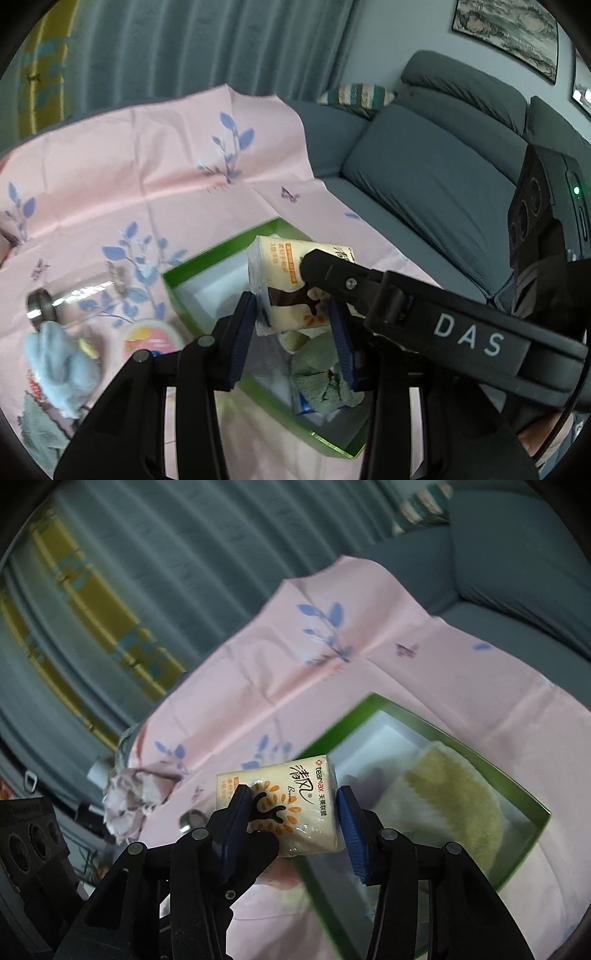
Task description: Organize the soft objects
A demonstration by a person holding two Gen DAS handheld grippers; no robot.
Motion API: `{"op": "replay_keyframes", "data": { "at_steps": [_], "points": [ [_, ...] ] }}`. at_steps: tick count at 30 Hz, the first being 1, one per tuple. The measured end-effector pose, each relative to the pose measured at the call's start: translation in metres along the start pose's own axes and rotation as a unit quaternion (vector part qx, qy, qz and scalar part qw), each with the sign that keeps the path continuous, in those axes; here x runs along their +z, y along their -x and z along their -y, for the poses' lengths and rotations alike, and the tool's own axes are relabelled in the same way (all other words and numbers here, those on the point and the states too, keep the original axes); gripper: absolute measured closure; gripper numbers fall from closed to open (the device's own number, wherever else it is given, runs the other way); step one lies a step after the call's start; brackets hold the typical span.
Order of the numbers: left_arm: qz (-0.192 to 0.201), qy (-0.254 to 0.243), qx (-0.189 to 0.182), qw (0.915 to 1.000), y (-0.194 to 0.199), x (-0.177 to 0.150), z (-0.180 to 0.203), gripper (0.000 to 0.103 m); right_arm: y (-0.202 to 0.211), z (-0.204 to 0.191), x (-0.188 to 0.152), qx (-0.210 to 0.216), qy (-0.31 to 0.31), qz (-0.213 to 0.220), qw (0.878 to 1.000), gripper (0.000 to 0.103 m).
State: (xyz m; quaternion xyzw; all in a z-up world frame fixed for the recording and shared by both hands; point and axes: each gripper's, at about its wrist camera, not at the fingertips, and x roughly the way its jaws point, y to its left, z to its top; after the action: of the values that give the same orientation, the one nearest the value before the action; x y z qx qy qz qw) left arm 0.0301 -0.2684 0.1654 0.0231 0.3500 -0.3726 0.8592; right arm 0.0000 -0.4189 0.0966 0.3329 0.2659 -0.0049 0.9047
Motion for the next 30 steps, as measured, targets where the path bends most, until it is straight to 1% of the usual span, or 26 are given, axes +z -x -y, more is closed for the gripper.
{"op": "replay_keyframes", "data": {
  "at_steps": [7, 12, 16, 20, 27, 30],
  "points": [
    [-0.04, 0.003, -0.02, 0.999, -0.039, 0.003, 0.012, 0.065, -0.006, 0.039, 0.004, -0.026, -0.048, -0.005, 0.998, 0.057],
    [-0.066, 0.018, -0.038, 0.9969, -0.059, 0.002, 0.017, 0.065, -0.006, 0.058, 0.005, -0.048, -0.074, -0.005, 0.996, 0.06],
    [-0.077, 0.015, -0.042, 0.996, -0.068, 0.0, 0.024, 0.065, -0.006, 0.069, 0.006, -0.055, -0.088, -0.007, 0.995, 0.06],
    [-0.091, 0.017, -0.046, 0.9947, -0.077, -0.002, 0.027, 0.065, -0.008, 0.077, 0.006, -0.072, -0.1, -0.013, 0.992, 0.062],
    [-0.116, 0.033, -0.05, 0.9914, -0.093, -0.009, 0.029, 0.065, -0.014, 0.091, 0.003, -0.096, -0.12, -0.027, 0.988, 0.063],
    [-0.125, 0.032, -0.045, 0.9905, -0.1, -0.012, 0.032, 0.065, -0.017, 0.097, 0.002, -0.107, -0.127, -0.035, 0.985, 0.066]
  ]
}}
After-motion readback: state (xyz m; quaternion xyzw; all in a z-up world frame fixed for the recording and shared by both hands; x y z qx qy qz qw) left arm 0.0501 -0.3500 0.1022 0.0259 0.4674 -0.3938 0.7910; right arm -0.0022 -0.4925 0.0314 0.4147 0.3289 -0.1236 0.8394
